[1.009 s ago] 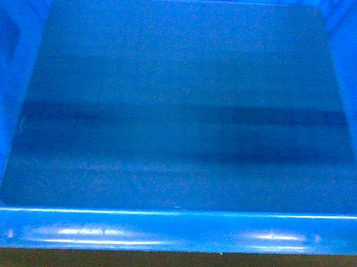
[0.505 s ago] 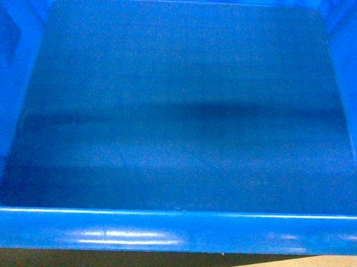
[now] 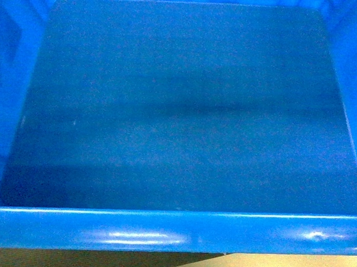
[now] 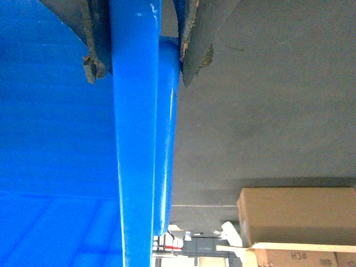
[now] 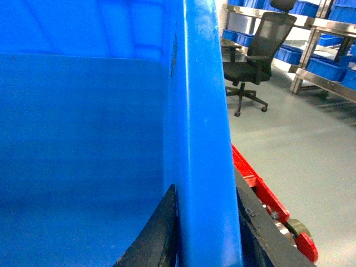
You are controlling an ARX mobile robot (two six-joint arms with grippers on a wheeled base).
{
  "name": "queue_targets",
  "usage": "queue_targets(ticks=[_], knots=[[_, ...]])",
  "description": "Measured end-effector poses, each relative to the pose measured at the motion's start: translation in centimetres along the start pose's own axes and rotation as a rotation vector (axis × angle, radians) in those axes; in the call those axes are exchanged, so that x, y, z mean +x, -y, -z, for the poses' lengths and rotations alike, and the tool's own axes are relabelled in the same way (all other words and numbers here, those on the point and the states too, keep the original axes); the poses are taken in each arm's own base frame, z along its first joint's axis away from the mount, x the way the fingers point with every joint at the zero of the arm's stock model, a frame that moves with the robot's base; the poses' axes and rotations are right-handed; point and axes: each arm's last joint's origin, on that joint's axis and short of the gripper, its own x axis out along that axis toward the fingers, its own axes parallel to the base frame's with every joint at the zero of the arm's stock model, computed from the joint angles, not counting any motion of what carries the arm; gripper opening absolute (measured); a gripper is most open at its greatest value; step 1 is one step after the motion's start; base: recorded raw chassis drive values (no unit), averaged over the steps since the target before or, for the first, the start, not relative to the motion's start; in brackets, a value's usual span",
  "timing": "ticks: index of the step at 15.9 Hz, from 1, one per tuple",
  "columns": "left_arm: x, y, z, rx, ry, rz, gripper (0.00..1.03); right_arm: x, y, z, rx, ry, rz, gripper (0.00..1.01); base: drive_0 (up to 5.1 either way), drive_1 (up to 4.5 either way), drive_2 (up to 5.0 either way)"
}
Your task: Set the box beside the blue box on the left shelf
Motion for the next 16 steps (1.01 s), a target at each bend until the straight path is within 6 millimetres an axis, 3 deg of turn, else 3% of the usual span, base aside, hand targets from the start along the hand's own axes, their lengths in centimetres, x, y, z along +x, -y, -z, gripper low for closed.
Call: queue_targets(ticks=[10, 16], knots=[[0.00, 0.00, 0.00, 0.000, 0.000, 0.000, 0.18, 0.00, 0.00, 0.00, -0.004, 0.000, 0.001, 0.22, 0.0, 0.00, 0.0], [0.00, 0.00, 0.00, 0.000, 0.000, 0.000, 0.18, 0.00, 0.00, 0.00, -0.006, 0.000, 0.001, 0.22, -1.5, -1.53, -1.5]])
